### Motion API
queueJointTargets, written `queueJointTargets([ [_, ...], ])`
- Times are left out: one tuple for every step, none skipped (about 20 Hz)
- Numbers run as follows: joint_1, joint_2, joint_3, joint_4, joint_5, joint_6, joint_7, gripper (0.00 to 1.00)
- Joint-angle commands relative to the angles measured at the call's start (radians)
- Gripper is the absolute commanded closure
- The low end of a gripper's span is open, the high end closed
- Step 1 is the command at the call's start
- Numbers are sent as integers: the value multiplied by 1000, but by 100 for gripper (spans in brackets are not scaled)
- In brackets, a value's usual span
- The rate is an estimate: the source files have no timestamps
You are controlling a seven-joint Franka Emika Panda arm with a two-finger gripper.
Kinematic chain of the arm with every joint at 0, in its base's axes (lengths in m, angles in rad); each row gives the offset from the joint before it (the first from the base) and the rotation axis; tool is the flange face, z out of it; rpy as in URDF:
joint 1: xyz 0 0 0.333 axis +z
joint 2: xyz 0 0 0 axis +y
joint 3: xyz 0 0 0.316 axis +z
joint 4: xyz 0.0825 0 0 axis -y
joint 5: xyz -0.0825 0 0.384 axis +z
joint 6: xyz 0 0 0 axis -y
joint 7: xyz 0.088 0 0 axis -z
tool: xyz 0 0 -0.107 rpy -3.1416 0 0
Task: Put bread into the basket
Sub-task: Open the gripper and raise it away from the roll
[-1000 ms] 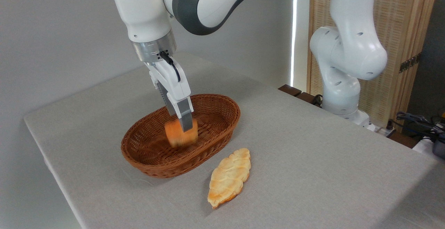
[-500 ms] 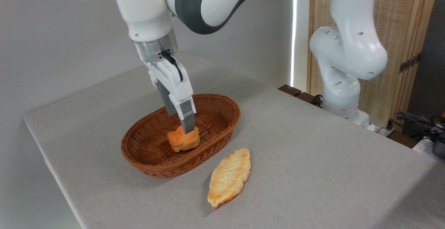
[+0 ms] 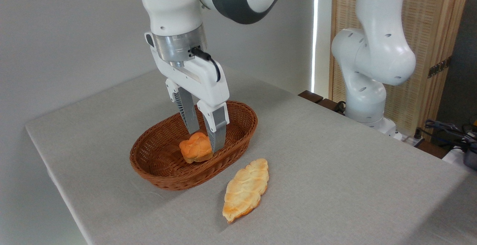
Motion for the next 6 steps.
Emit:
queueJointTargets([
  [-11, 0, 31, 37, 24, 4, -37, 0],
  [-11, 2, 34, 46, 24, 8, -41, 0],
  [-11, 2, 36, 48, 22, 18, -41, 0],
  [-10, 0, 38, 49, 16, 40, -43, 0],
  [-11, 0, 41, 49, 15, 50, -45, 0],
  [-11, 0, 47, 49, 12, 57, -45, 0],
])
